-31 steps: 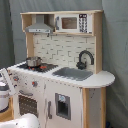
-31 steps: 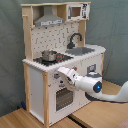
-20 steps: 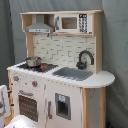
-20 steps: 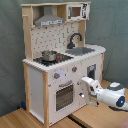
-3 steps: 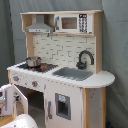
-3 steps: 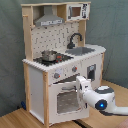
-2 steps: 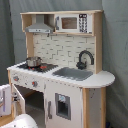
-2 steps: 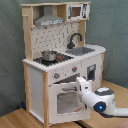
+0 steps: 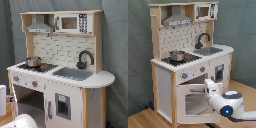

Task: Play with the kitchen

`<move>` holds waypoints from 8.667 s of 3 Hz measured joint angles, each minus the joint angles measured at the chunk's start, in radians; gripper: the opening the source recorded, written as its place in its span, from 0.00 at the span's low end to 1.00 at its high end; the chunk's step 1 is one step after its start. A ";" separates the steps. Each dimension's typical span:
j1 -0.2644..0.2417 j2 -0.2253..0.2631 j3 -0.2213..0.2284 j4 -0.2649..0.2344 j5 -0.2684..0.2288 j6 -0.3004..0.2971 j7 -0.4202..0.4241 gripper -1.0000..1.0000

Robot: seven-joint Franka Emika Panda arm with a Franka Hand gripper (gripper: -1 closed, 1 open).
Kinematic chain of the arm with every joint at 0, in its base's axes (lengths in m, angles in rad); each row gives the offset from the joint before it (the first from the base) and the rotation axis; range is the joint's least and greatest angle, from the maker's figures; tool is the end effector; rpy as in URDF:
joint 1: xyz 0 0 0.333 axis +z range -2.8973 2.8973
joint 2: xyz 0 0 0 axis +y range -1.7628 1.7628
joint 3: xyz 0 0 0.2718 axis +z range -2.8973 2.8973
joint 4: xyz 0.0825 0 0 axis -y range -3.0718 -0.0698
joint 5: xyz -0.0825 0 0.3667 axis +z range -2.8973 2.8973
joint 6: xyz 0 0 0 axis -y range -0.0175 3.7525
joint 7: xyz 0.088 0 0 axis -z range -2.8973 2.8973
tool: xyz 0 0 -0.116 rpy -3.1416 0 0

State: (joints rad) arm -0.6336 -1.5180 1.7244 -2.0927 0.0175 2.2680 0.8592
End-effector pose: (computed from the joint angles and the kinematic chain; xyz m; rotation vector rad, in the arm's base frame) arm 0.2676 0.4758 0.2519 1.8277 0.3524 1.3492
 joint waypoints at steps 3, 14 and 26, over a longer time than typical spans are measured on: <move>0.019 0.021 -0.004 0.025 -0.049 -0.083 0.013 1.00; 0.171 0.096 -0.398 -0.158 -0.086 -0.078 -1.002 1.00; 0.131 0.374 -0.462 -0.301 0.571 -0.050 -2.049 1.00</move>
State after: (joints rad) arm -0.5024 -1.1443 1.2624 -2.3933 0.5883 2.2175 -1.1901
